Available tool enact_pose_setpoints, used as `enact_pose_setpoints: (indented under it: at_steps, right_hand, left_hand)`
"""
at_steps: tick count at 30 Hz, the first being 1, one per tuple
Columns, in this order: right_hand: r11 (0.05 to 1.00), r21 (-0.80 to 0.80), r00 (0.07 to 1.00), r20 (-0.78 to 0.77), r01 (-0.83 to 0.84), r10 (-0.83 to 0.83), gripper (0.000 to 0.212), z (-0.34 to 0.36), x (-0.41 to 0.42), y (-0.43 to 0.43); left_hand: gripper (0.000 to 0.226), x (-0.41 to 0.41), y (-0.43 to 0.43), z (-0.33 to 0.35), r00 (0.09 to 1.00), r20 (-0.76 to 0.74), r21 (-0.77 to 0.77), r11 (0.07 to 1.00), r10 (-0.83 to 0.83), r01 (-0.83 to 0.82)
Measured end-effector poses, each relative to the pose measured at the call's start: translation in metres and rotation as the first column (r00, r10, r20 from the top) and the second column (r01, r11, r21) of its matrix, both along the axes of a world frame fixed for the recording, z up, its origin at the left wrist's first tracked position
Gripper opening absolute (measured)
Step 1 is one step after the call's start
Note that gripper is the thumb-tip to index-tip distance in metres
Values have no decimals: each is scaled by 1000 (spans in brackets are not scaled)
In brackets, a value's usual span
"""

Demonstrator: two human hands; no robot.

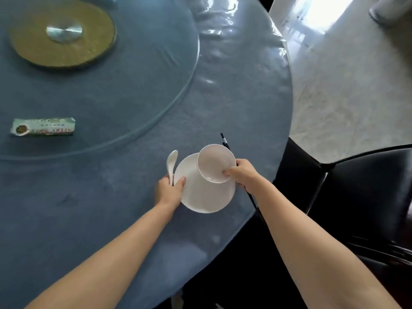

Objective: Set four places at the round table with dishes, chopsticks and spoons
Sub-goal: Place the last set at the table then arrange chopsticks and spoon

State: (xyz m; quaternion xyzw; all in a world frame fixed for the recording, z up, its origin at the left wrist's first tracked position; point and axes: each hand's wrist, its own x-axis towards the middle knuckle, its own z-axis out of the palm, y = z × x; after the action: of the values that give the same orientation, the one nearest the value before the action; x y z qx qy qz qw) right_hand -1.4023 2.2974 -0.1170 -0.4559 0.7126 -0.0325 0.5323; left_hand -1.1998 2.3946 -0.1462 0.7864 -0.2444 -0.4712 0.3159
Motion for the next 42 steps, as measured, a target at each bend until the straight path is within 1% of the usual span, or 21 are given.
enact_pose_setpoints:
  at_steps: [3,5,9,13,17,19,21,23,25,26,27,29,32,35,39,42]
  right_hand:
    - [999,-33,999,7,-37,37,22,-5,3,-13]
    - [998,-50,999,22,-39,41,25,-8,5,-18]
    - [991,-102,996,26,-81,84,26,-10,7,-25]
    - [986,-127,994,14,-108,111,26,-10,9,-26]
    - [977,-164,991,-12,-136,135,28,-10,12,-20]
    - [971,-200,991,-55,-129,121,29,-8,15,-16]
    - [957,-258,990,-75,-131,116,21,-5,16,-13]
    - [953,-282,994,-26,-108,105,11,-1,16,-10]
    - [969,-234,995,35,-80,91,8,1,17,-5]
    - [975,-208,995,58,-73,86,11,2,19,-2]
    - [980,-189,993,77,-69,85,18,3,20,1]
    - [984,-171,992,100,-58,76,23,4,24,7]
    - [985,-163,992,109,-52,70,21,4,29,13]
    - [983,-177,992,105,-50,70,18,1,32,17]
    - [981,-186,991,112,-47,69,22,-4,32,20]
    - [978,-205,990,118,-46,71,27,-8,31,22]
  left_hand:
    - [18,-12,-2,-3,989,74,11,991,128,-130]
    - [20,-17,-3,-8,979,116,4,985,170,-172]
    - [20,-17,-4,-13,971,104,-3,976,215,-216]
    - [19,-13,-2,-16,971,92,6,975,219,-220]
    - [26,-16,1,-13,965,127,12,973,228,-231]
    - [27,-18,1,-13,964,145,20,973,224,-229]
    - [26,-19,2,-13,967,161,36,978,196,-204]
    - [28,-20,5,-11,975,168,51,986,147,-157]
    - [32,-19,9,-8,978,166,52,990,124,-134]
    - [34,-18,12,-7,980,163,55,990,118,-129]
    - [35,-17,15,-6,980,156,61,990,120,-131]
    - [39,-14,22,-3,980,139,72,985,143,-154]
    - [40,-11,33,-2,978,108,68,980,177,-184]
    - [37,-11,42,-4,974,47,47,973,222,-224]
    - [34,-16,51,-7,961,-55,28,962,273,-272]
    - [33,-20,54,-6,954,-129,-14,961,272,-276]
